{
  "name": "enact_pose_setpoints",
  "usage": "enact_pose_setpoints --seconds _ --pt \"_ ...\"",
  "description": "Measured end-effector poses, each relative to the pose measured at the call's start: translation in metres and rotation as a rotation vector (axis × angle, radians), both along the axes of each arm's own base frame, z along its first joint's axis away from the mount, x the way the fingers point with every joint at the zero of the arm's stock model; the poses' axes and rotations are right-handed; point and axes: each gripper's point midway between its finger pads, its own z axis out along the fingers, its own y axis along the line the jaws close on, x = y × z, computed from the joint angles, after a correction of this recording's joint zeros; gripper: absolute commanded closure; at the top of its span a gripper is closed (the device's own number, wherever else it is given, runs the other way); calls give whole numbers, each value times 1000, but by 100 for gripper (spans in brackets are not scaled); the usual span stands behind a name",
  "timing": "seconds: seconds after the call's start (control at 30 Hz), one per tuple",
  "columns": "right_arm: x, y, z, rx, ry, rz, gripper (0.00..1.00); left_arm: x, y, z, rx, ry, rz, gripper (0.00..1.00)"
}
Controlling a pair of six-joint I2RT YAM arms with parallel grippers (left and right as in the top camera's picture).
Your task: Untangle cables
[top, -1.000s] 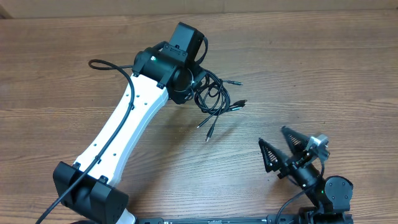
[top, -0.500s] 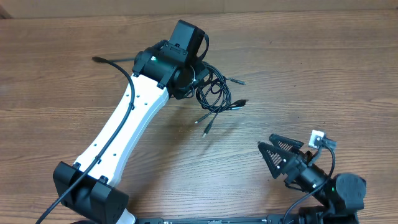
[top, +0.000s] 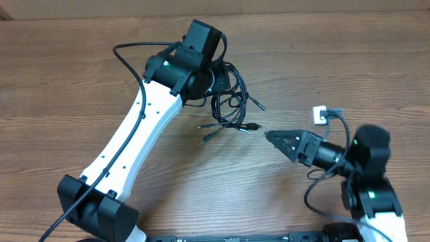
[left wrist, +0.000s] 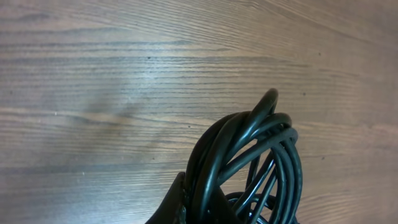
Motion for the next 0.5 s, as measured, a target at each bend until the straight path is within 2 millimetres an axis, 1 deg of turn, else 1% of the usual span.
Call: enact_pose_setpoints --seconds 0.1,0.2,0.33,0.5 --pt "6 5 -13 11 49 51 0 -1 -1 0 18 -16 -51 96" --pt "13 8 -19 23 58 85 0 -1 -1 0 36 -32 -95 96" --pt "19 10 -17 29 16 106 0 -2 -2 0 57 -48 -140 96" --pt "20 10 -16 32 4 114 0 -1 -1 0 90 -77 -211 96"
